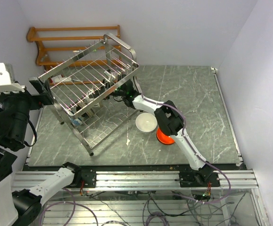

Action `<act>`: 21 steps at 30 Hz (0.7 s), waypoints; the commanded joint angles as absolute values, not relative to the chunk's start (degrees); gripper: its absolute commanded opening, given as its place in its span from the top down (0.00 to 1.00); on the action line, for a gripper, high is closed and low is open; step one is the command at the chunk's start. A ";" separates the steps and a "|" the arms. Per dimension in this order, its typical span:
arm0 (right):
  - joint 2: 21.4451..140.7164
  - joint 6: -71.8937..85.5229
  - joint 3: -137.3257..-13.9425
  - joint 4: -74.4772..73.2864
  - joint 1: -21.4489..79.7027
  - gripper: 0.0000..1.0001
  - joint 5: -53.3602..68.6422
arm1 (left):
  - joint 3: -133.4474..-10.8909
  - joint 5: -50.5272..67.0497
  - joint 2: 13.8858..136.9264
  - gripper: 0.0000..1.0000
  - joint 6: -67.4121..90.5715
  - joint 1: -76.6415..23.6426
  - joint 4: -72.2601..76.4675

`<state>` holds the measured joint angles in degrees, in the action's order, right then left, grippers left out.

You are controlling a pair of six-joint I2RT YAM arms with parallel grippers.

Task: Load the bowls into the dish rack

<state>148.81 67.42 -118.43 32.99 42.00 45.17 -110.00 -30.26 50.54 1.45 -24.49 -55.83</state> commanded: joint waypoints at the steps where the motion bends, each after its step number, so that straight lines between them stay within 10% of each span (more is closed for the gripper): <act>1: 152.13 71.54 -122.98 39.50 40.34 1.00 43.58 | -109.52 -31.16 51.33 0.01 0.39 -24.79 -53.58; 21: 152.07 72.75 -115.92 34.05 37.68 0.99 38.78 | -107.50 -32.64 51.15 0.01 -1.04 -24.79 -52.17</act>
<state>152.46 74.96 -117.62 40.51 41.28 41.25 -107.92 -31.77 51.00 0.12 -24.49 -54.72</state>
